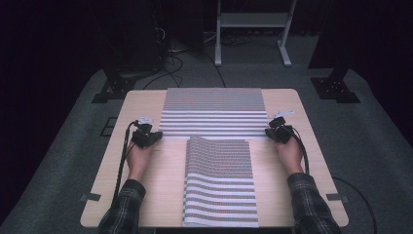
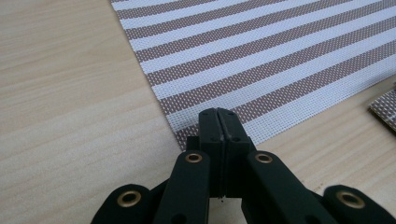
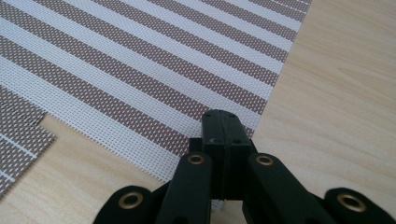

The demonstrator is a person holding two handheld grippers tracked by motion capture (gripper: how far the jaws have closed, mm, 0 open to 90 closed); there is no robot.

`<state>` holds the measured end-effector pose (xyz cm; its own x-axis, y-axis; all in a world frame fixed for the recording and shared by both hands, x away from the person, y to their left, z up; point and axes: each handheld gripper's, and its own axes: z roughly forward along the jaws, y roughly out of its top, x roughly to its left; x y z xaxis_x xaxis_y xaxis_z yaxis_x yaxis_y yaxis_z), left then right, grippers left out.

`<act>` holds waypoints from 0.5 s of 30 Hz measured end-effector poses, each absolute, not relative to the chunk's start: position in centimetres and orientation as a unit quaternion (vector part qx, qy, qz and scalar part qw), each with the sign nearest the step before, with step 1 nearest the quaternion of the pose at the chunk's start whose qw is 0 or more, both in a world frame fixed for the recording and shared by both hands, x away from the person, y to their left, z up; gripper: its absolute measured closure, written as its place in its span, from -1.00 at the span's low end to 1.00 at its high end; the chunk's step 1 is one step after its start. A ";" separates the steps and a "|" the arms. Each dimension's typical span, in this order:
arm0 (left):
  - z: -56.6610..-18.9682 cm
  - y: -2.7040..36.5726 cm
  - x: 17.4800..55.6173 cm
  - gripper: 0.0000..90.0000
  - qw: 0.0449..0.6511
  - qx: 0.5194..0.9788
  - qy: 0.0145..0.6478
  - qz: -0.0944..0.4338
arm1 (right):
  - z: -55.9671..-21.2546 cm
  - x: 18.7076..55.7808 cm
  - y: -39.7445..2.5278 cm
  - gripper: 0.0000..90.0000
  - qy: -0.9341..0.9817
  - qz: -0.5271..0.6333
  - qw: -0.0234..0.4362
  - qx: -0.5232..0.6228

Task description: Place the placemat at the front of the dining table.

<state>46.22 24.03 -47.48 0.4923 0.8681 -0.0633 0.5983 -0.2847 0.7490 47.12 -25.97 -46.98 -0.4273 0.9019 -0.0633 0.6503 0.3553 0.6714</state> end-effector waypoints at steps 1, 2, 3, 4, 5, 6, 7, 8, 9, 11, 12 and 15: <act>-47.5 24.0 46.3 1.00 0.369 0.781 0.468 0.184 | -47.0 47.2 -25.9 1.00 0.795 0.287 0.218 0.489; -47.5 24.0 46.3 1.00 0.369 0.780 0.469 0.185 | -46.9 47.2 -25.9 1.00 0.794 0.287 0.217 0.490; -47.5 23.9 46.4 1.00 0.369 0.780 0.470 0.187 | -47.0 47.3 -25.9 1.00 0.794 0.287 0.218 0.489; -47.5 23.9 46.4 1.00 0.369 0.780 0.470 0.188 | -46.9 47.3 -25.9 1.00 0.795 0.287 0.218 0.489; -47.5 23.9 46.4 1.00 0.370 0.779 0.470 0.188 | -46.9 47.4 -25.9 1.00 0.794 0.287 0.218 0.490; -47.5 24.0 46.5 1.00 0.370 0.779 0.470 0.187 | -46.9 47.4 -25.9 1.00 0.794 0.286 0.218 0.490; -47.5 24.0 46.5 1.00 0.371 0.778 0.471 0.187 | -46.9 47.5 -25.9 1.00 0.794 0.285 0.219 0.490; -47.5 24.0 46.5 1.00 0.372 0.776 0.474 0.187 | -46.9 47.5 -25.8 1.00 0.794 0.286 0.218 0.491; -47.5 24.0 46.5 1.00 0.371 0.776 0.474 0.187 | -46.9 47.5 -25.8 1.00 0.794 0.286 0.219 0.491; -47.5 23.9 46.5 1.00 0.370 0.776 0.475 0.188 | -46.9 47.5 -25.8 1.00 0.793 0.285 0.220 0.491; -47.5 23.9 46.5 0.99 0.370 0.776 0.475 0.188 | -46.9 47.5 -25.7 1.00 0.793 0.284 0.220 0.491; -47.4 24.0 46.5 0.81 0.372 0.775 0.478 0.183 | -46.9 47.5 -25.7 0.85 0.791 0.282 0.222 0.495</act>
<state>46.48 23.97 -47.41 0.4763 0.8764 -0.0713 0.6038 -0.2671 0.7511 47.53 -25.72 -46.90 -0.4117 0.9084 -0.0725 0.6573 0.3511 0.6669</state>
